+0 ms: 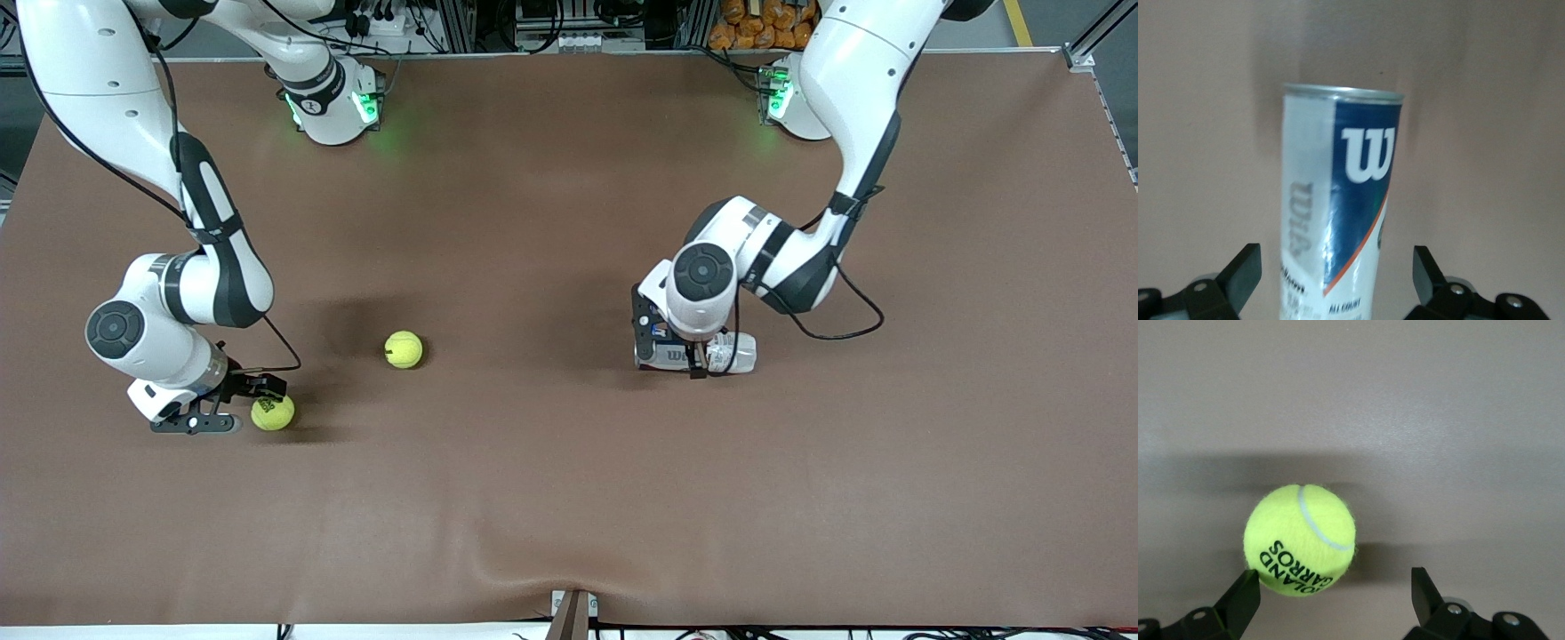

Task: Insert tennis ball vertically with right arm
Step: 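Grasp the tennis ball with the right gripper while the left gripper grasps the can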

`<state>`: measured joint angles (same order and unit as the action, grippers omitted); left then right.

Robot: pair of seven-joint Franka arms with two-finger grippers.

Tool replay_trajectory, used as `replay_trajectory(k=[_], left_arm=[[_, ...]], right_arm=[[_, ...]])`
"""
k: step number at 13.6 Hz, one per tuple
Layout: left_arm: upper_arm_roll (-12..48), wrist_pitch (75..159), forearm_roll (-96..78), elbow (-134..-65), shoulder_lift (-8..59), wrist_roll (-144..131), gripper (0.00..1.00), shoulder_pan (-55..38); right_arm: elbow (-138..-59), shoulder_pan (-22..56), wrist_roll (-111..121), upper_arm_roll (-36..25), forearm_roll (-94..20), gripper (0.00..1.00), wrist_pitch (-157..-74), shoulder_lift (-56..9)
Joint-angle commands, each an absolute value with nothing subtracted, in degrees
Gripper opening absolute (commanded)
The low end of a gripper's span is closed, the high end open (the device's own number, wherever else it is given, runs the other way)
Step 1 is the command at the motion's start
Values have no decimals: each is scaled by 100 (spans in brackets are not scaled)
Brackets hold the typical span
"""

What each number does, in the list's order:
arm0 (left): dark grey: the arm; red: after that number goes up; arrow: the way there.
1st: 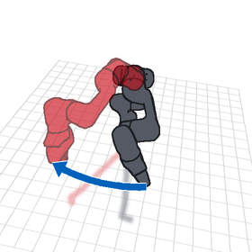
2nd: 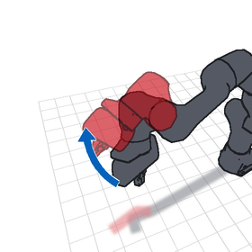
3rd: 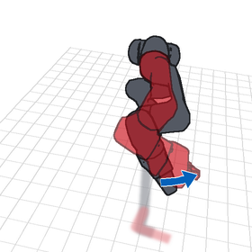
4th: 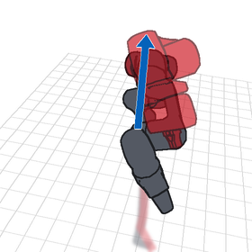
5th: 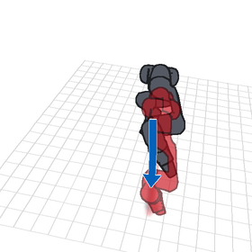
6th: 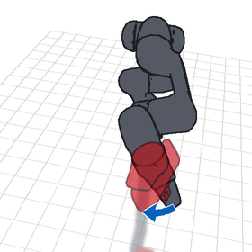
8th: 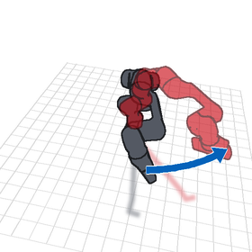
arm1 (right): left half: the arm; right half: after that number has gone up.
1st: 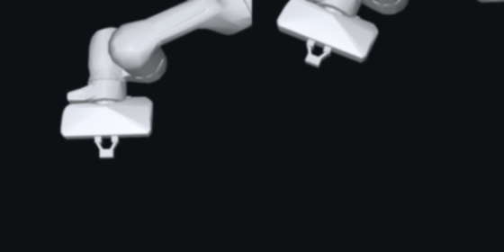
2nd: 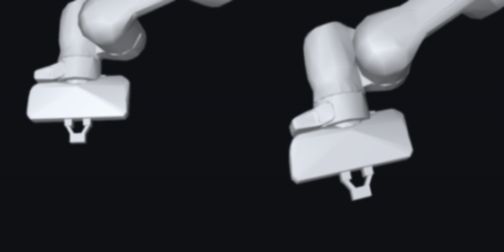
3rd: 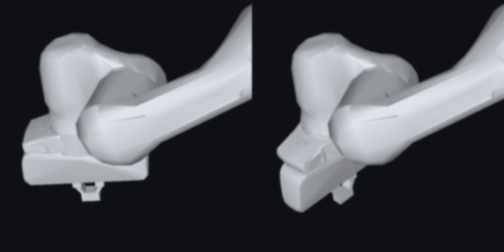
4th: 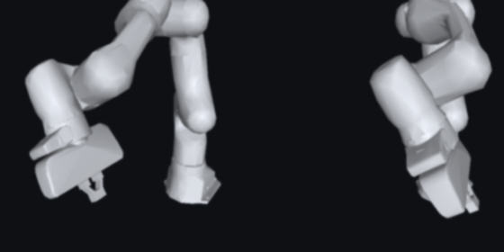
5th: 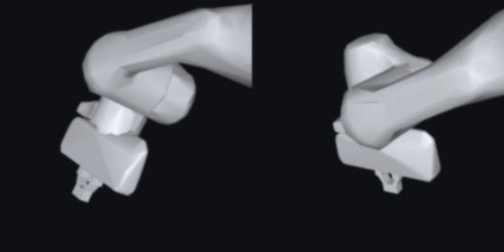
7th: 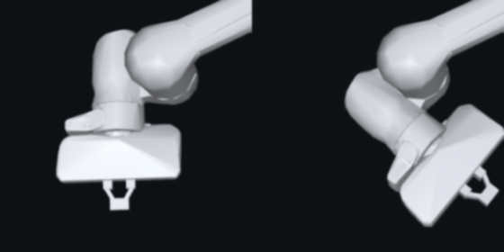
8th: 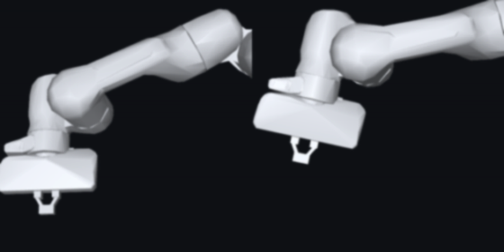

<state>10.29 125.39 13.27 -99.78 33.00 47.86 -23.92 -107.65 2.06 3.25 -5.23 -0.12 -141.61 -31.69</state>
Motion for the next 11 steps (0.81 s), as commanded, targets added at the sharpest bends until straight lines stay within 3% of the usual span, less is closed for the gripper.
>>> replay_trajectory(k=[1, 11], left_arm=[[1037, 13199, 1477, -10722, 2927, 5096, 100, -2338], [1046, 13315, 2020, -10950, 2892, 5484, 100, -2032]], right_arm=[[-10679, 298, 115, -483, -149, 100, -14194, -3234], [-10389, 273, 132, -492, -158, 100, -14572, -3682]])
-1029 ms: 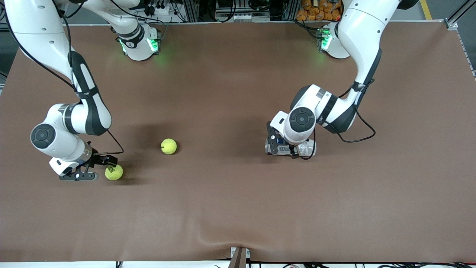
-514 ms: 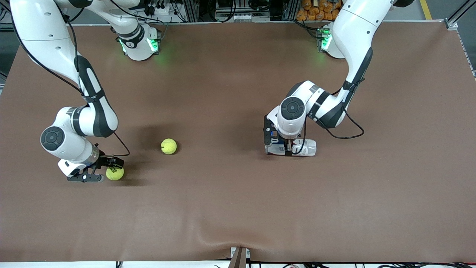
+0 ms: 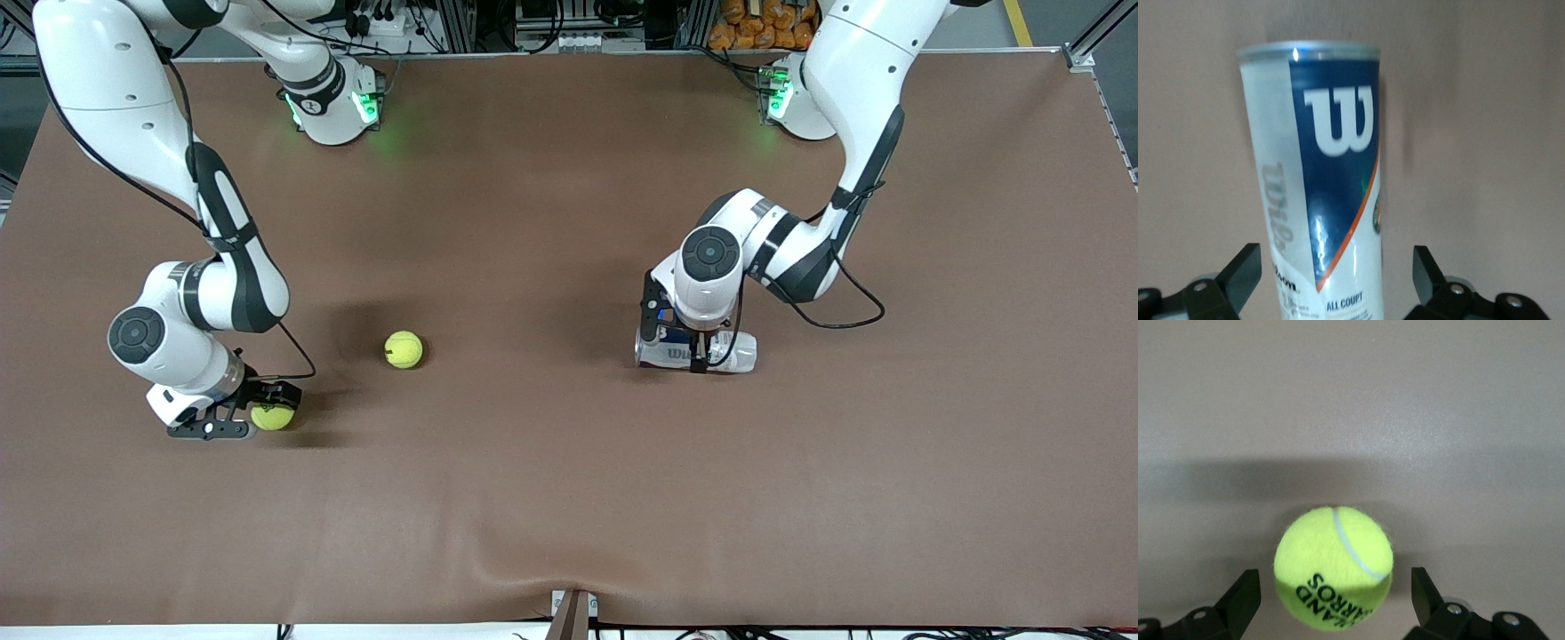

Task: Insert tennis ball vertically with right arm
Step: 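Grasp the tennis ball with the right gripper while the left gripper grasps the can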

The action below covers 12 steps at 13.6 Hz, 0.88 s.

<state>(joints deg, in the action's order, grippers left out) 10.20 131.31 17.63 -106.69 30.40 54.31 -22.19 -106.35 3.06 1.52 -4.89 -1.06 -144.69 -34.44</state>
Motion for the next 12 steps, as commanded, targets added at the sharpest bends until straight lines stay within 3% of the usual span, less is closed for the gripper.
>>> replay_trajectory(k=[1, 3, 6, 10, 12], left_arm=[[1063, 13533, 2030, -11116, 2865, 5493, 100, -1961], [1055, 13789, 2039, -11215, 2900, 5528, 100, -1899], [1055, 14149, 2030, -11171, 3058, 5520, 100, -1898], [1063, 14432, 2030, -11171, 3199, 5493, 100, -1898], [1055, 14432, 2030, -11188, 3217, 5493, 100, -1881]], right_arm=[[-10363, 246, 114, -492, -167, 100, -14581, -3709], [-10345, 246, 105, -483, -167, 100, -14572, -3762], [-10301, 246, 97, -483, -176, 62, -14572, -3779], [-10266, 255, 88, -483, -176, 1, -14555, -3797], [-10222, 307, 70, -483, -176, 0, -14511, -3753]])
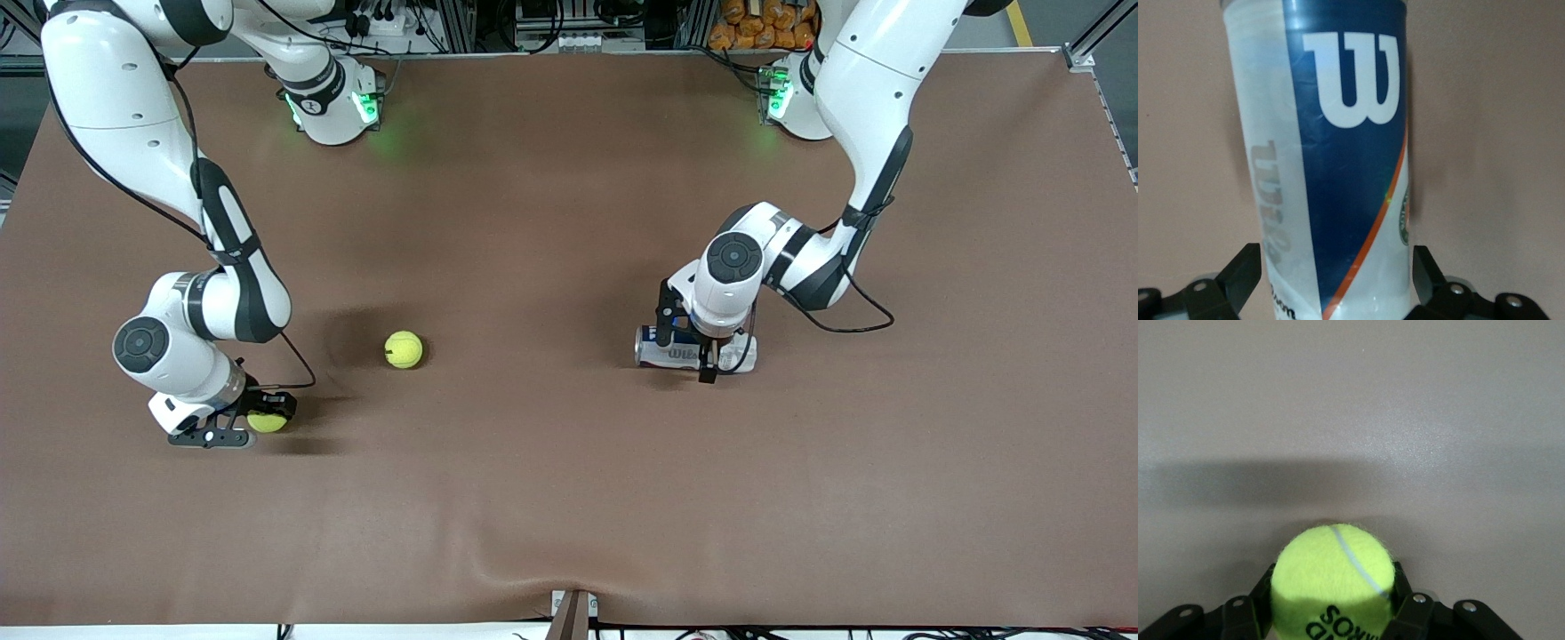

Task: Insert tennis ball vertically with right arm
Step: 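Grasp the tennis ball with the right gripper while the left gripper grasps the can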

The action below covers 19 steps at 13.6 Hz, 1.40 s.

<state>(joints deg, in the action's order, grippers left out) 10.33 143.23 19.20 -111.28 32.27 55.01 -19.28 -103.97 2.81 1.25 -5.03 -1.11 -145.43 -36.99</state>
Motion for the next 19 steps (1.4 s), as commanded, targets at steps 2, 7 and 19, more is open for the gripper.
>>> replay_trajectory(k=[2, 7, 19], left_arm=[[1055, 14554, 2030, -11197, 3278, 5467, 100, -1881], [1055, 14660, 2030, -11171, 3340, 5528, 64, -1907], [2636, 14106, -131, -10477, 2865, 6186, 64, -335]], right_arm=[[-10099, 395, -236, -475, -176, 0, -14371, -3701], [-9695, 597, -896, -475, -176, 0, -13344, -3332], [-8447, 1063, -1933, -466, -193, 0, -11321, -2839]])
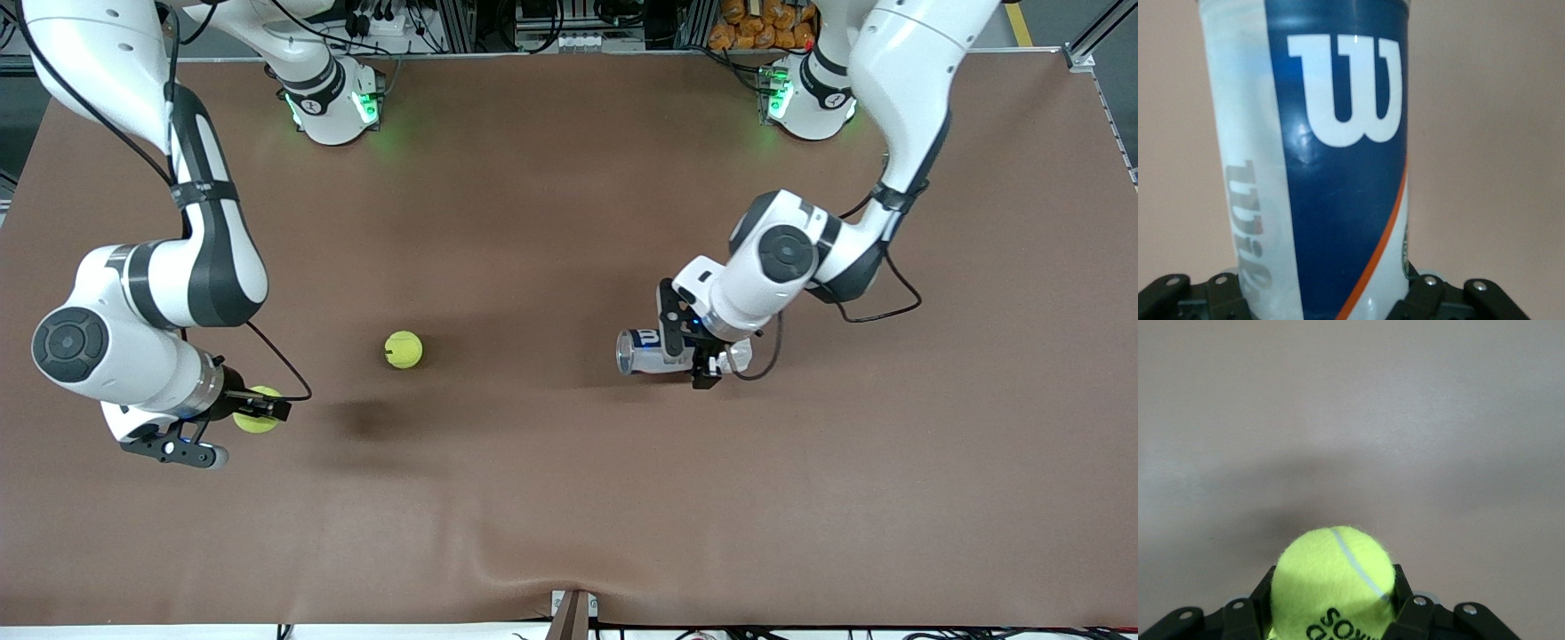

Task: Insert tennis ball vertically with right arm
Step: 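Lift the ball with the right gripper while the left gripper raises the can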

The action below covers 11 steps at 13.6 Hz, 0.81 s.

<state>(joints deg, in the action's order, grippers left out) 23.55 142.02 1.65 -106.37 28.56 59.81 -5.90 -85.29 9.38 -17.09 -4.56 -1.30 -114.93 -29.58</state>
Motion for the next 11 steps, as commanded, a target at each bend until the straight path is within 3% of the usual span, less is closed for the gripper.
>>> replay_trajectory(k=[1, 7, 11], left_arm=[[2689, 14106, -288, -10390, 2874, 6318, 64, -273], [2698, 14010, -2415, -9756, 3287, 7900, 65, 139], [2848, 13939, -3765, -9406, 3910, 9364, 66, 299]], right_arm=[[-8403, 1116, -2021, -466, -193, 0, -11320, -2839], [-8279, 1519, -2065, -475, -334, 0, -11338, -2848], [-7937, 1783, -2801, -475, -360, 0, -11286, -2848]])
